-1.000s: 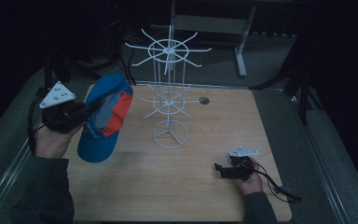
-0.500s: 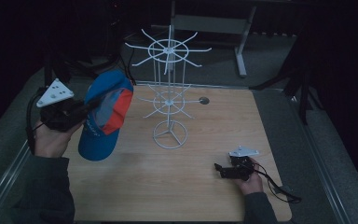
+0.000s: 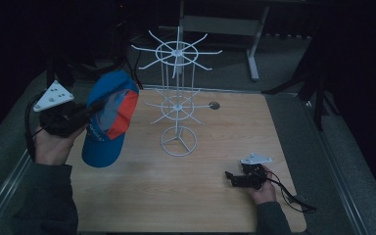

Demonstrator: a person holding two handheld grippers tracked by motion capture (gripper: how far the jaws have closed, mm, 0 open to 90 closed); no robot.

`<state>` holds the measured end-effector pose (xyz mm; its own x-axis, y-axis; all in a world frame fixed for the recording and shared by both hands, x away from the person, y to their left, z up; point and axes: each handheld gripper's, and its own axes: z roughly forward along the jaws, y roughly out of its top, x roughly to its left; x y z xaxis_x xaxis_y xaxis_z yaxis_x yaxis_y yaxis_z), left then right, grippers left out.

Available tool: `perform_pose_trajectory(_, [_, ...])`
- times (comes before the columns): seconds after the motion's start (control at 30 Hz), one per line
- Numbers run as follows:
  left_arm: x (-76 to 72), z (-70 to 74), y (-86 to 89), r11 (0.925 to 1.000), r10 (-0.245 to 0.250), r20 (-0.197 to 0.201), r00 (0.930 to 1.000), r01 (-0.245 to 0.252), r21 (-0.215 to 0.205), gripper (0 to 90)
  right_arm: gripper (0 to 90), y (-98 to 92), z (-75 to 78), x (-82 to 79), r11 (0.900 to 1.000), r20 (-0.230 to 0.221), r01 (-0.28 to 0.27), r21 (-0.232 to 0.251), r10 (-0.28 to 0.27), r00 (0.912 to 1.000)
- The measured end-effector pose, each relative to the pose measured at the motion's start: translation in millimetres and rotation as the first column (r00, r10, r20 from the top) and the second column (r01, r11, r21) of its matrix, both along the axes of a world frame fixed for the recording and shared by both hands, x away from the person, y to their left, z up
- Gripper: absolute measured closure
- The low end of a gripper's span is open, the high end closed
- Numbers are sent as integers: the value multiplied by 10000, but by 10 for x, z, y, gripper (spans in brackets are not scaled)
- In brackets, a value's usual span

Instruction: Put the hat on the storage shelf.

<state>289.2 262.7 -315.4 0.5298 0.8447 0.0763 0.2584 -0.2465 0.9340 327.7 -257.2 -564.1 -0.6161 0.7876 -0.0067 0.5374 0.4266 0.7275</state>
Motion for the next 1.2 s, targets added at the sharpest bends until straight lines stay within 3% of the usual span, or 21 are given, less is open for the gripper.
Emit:
perform_pose_trajectory(0.5, [-44,124,-7,9995,-235,305,9993,240,-192,884,184,0,0,0,10000,-7,5,3,-5,10000])
perform_pose_trajectory(1.2, [-75,157,53,9953,-509,559,9971,553,-799,884,184,0,0,0,10000,-3,1,2,-1,10000])
